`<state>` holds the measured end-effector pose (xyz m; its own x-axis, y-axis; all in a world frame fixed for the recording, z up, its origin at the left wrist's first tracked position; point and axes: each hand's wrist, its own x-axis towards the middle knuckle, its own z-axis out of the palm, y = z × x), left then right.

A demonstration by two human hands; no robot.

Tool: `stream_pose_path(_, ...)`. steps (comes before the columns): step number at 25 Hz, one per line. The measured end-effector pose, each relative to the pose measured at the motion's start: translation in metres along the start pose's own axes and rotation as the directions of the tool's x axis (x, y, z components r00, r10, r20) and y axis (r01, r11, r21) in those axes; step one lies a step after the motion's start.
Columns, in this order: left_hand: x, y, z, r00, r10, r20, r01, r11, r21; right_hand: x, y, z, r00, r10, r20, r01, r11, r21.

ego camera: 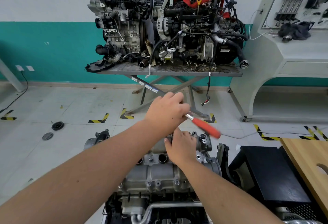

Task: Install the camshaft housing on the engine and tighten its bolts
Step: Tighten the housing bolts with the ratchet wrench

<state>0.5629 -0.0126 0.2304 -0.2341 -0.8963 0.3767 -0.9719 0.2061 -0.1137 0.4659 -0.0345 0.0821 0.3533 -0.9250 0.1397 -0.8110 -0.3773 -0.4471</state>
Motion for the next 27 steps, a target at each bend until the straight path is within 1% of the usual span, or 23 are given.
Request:
stream_pose_path(1,-0.008,0.002,0.006,0.992,0.011,-0.129,-0.019,0.998,-0.062,0.000,0.000,0.001,1.000,0.001,-0.004,-0.001,1.000,0.010)
stream_pose_path(2,-0.014,0.005,0.014,0.970,-0.023,-0.244,-0.018,0.986,-0.167,0.001,0.001,0.003,1.000,0.000,0.029,-0.001,1.000,0.027)
stream_pose_path(3,-0.019,0.009,0.021,0.946,-0.092,-0.311,-0.001,0.958,-0.286,0.002,0.001,0.005,0.997,0.009,0.075,-0.013,0.998,0.058)
stream_pose_path(4,-0.022,0.014,0.028,0.930,-0.170,-0.326,0.028,0.917,-0.398,0.003,0.001,0.006,0.993,0.021,0.113,-0.034,0.993,0.113)
stream_pose_path(5,-0.027,0.019,0.035,0.920,-0.236,-0.312,0.055,0.869,-0.492,0.002,0.001,0.006,0.991,0.032,0.131,-0.050,0.989,0.141)
stream_pose_path(6,-0.031,0.022,0.041,0.916,-0.283,-0.283,0.066,0.804,-0.590,0.001,0.002,0.007,0.995,0.015,0.102,-0.028,0.992,0.120)
stream_pose_path(7,-0.035,0.022,0.044,0.913,-0.329,-0.241,0.073,0.712,-0.698,0.000,0.002,0.007,0.998,-0.021,0.053,0.020,0.999,0.030)
stream_pose_path(8,-0.037,0.022,0.045,0.907,-0.380,-0.178,0.083,0.578,-0.812,0.000,0.003,0.006,0.999,-0.049,0.017,0.049,0.998,-0.038)
stream_pose_path(9,-0.037,0.023,0.045,0.899,-0.423,-0.111,0.098,0.442,-0.892,-0.001,0.002,0.003,0.999,-0.047,0.017,0.048,0.998,-0.047)
stream_pose_path(10,-0.037,0.025,0.044,0.875,-0.481,-0.056,0.116,0.321,-0.940,-0.001,0.001,0.001,0.999,-0.034,0.030,0.035,0.999,-0.035)
stream_pose_path(12,-0.032,0.030,0.043,0.788,-0.611,0.078,0.177,0.104,-0.979,0.001,0.002,0.002,0.999,-0.001,0.048,0.002,1.000,-0.013)
stream_pose_path(13,-0.028,0.032,0.042,0.740,-0.649,0.177,0.203,-0.036,-0.979,0.001,0.001,0.001,0.999,0.006,0.049,-0.006,1.000,-0.019)
stream_pose_path(14,-0.025,0.031,0.041,0.696,-0.659,0.286,0.215,-0.189,-0.958,0.001,0.002,0.002,0.999,0.006,0.050,-0.005,1.000,-0.026)
stream_pose_path(15,-0.022,0.028,0.039,0.664,-0.648,0.374,0.211,-0.317,-0.925,0.000,0.002,0.003,0.999,0.002,0.046,-0.001,0.999,-0.033)
stream_pose_path(16,-0.019,0.024,0.036,0.651,-0.627,0.428,0.208,-0.394,-0.895,0.001,0.002,0.003,0.999,-0.002,0.038,0.004,0.999,-0.038)
stream_pose_path(17,-0.016,0.020,0.032,0.656,-0.605,0.451,0.229,-0.410,-0.883,0.001,0.002,0.003,1.000,-0.005,0.031,0.006,0.999,-0.041)
stream_pose_path(18,-0.013,0.017,0.028,0.673,-0.584,0.453,0.265,-0.381,-0.886,0.001,0.002,0.003,1.000,-0.006,0.022,0.007,0.999,-0.041)
stream_pose_path(20,-0.010,0.014,0.022,0.727,-0.533,0.433,0.325,-0.288,-0.901,0.001,0.003,0.004,1.000,-0.004,0.015,0.005,0.999,-0.044)
stream_pose_path(23,-0.010,0.003,0.014,0.786,-0.434,0.441,0.405,-0.178,-0.897,0.002,0.002,0.004,1.000,-0.003,0.022,0.004,0.999,-0.043)
stream_pose_path(25,-0.009,-0.008,0.005,0.805,-0.343,0.483,0.473,-0.118,-0.873,0.002,0.002,0.005,1.000,-0.001,0.021,0.001,0.999,-0.039)
stream_pose_path(27,-0.007,-0.017,-0.003,0.801,-0.280,0.530,0.535,-0.067,-0.842,0.002,0.003,0.004,1.000,-0.002,0.025,0.002,1.000,-0.029)
